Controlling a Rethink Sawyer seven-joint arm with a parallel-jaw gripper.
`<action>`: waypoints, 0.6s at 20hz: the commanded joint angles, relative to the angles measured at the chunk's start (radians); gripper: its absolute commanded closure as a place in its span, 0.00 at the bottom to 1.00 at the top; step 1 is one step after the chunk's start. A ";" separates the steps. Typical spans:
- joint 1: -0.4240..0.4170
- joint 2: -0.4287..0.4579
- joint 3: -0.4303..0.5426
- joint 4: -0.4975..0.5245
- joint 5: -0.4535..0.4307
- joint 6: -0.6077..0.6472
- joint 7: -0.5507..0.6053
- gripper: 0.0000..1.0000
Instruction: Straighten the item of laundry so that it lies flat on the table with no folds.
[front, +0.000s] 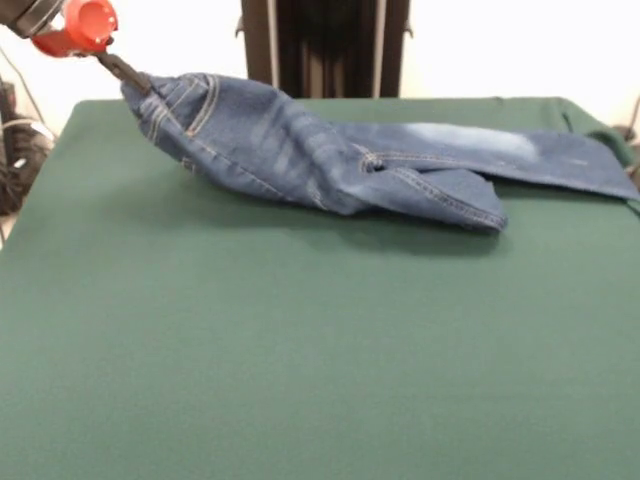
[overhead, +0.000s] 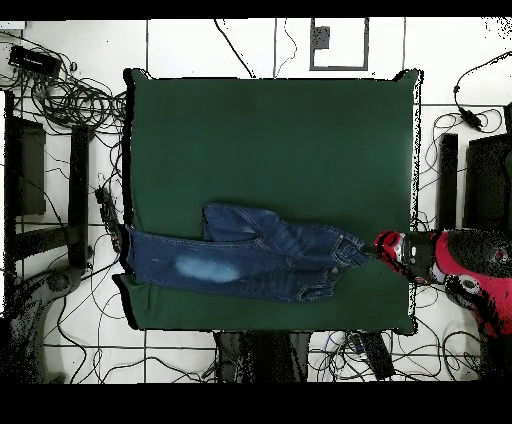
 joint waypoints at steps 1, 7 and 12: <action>0.046 0.018 0.001 -0.070 -0.060 -0.234 0.092 1.00; 0.112 0.038 -0.113 -0.097 -0.169 -0.539 0.193 1.00; 0.127 0.088 -0.149 -0.192 -0.194 -0.591 0.173 1.00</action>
